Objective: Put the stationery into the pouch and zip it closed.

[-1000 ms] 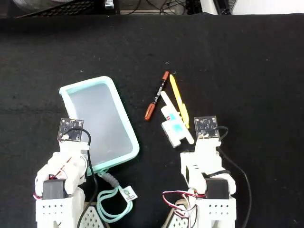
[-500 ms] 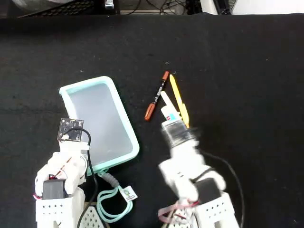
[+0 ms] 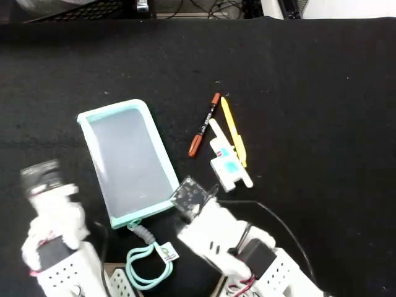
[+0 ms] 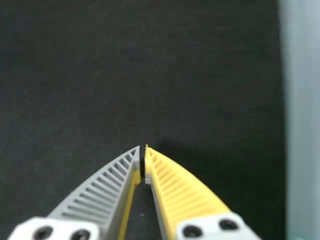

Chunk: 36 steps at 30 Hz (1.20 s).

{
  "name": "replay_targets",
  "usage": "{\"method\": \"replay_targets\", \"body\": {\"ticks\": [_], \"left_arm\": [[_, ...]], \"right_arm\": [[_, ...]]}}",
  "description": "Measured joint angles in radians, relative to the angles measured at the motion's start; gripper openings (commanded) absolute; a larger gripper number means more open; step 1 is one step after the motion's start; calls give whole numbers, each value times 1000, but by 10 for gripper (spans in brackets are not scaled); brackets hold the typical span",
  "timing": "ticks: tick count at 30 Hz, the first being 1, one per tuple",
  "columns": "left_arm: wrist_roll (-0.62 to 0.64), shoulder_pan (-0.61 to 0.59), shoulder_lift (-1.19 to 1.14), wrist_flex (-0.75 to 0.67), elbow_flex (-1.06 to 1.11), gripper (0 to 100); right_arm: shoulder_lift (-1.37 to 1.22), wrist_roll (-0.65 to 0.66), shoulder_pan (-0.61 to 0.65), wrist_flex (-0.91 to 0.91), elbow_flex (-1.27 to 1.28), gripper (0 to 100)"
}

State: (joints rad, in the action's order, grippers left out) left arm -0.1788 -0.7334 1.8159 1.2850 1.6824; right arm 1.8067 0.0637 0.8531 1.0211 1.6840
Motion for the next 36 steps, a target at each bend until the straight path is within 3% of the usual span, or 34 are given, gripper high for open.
{"method": "replay_targets", "body": {"ticks": [5, 12, 18, 25, 33, 36], "left_arm": [[0, -20, 0, 0, 0, 30], [0, -29, 0, 0, 0, 33], [0, -48, 0, -6, 0, 33], [0, -48, 0, -6, 0, 33], [-2, -52, 0, -26, 0, 33], [-2, -55, 0, -26, 0, 33]], "right_arm": [[0, 29, 17, -86, 0, 26], [0, 333, 20, -101, 0, 30], [0, 295, 20, -101, 0, 289], [0, 138, 20, -80, -17, 237], [-6, 109, 58, -164, -17, 276], [-117, 109, 60, -232, -83, 276]]}}
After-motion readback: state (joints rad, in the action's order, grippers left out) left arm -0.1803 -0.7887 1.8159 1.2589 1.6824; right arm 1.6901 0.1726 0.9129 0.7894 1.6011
